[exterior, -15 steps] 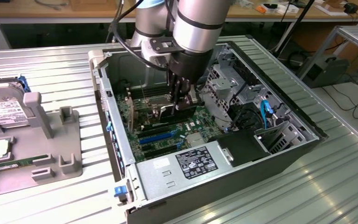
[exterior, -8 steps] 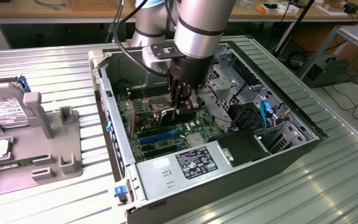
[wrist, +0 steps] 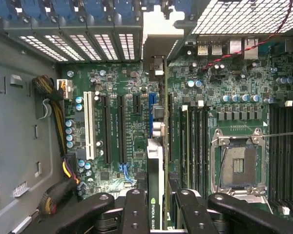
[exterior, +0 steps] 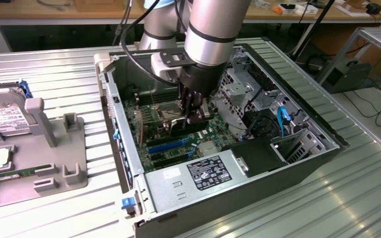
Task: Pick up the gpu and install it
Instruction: 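Insert the gpu into the slot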
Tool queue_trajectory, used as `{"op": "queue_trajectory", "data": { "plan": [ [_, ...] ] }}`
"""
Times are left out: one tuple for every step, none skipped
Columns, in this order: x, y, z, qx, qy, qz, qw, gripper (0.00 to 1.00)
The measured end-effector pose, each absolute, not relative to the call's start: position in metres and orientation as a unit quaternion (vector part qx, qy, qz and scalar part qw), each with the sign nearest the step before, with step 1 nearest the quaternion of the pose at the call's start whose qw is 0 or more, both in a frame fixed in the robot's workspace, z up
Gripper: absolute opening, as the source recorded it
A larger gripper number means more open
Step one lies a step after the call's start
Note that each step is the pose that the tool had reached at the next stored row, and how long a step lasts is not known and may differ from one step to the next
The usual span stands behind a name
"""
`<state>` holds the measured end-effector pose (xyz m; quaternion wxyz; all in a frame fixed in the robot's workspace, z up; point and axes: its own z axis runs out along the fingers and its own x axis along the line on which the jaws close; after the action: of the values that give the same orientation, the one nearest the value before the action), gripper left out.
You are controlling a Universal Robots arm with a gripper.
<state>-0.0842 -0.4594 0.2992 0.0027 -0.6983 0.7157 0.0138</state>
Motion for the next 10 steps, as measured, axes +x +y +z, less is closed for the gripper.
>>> {"op": "queue_trajectory", "data": {
  "plan": [
    [-0.0842, -0.4594, 0.2992, -0.698, 0.716, 0.014, 0.003, 0.27],
    [-0.0842, -0.4594, 0.2992, -0.698, 0.716, 0.014, 0.003, 0.27],
    [-0.0842, -0.4594, 0.2991, -0.698, 0.716, 0.014, 0.003, 0.27],
    [-0.0842, -0.4594, 0.2989, -0.698, 0.716, 0.014, 0.003, 0.27],
    [-0.0842, -0.4594, 0.2985, -0.698, 0.716, 0.014, 0.003, 0.27],
    [-0.0842, -0.4594, 0.2979, -0.698, 0.716, 0.014, 0.003, 0.27],
    [-0.0842, -0.4594, 0.2969, -0.698, 0.716, 0.014, 0.003, 0.27],
    [-0.0842, -0.4594, 0.2955, -0.698, 0.716, 0.014, 0.003, 0.27],
    [-0.0842, -0.4594, 0.294, -0.698, 0.716, 0.014, 0.003, 0.27],
    [-0.0842, -0.4594, 0.2932, -0.698, 0.716, 0.014, 0.003, 0.27]
  ]
}}
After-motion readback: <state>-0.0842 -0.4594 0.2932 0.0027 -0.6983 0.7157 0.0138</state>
